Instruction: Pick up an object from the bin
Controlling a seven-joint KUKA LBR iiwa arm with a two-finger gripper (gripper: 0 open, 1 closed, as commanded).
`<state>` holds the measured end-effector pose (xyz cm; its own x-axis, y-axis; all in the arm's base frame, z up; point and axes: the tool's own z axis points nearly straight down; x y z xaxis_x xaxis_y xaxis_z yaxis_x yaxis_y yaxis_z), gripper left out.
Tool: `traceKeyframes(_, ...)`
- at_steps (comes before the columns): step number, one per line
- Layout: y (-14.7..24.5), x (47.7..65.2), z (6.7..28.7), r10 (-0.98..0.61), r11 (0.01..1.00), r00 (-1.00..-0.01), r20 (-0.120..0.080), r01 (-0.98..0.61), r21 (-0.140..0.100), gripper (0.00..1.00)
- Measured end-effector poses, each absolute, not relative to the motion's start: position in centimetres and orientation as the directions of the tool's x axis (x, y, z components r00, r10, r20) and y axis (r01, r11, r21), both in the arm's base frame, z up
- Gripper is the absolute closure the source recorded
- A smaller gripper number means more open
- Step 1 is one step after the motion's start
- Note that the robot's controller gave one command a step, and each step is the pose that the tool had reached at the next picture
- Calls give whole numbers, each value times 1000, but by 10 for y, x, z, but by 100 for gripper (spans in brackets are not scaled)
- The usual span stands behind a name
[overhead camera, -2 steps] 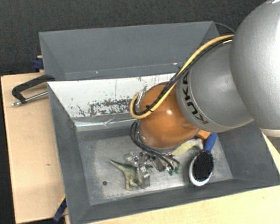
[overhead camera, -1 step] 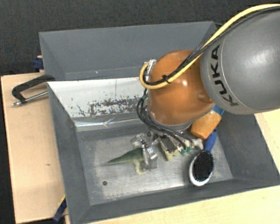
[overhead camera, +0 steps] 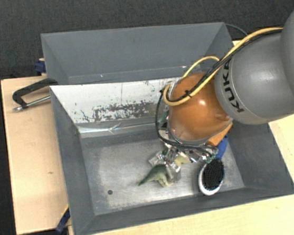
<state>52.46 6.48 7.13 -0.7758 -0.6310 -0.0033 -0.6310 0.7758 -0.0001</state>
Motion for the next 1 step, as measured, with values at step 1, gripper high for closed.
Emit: traceKeyframes(1, 98, 543, 256, -939, 343, -343, -8, -939, -9, 100)
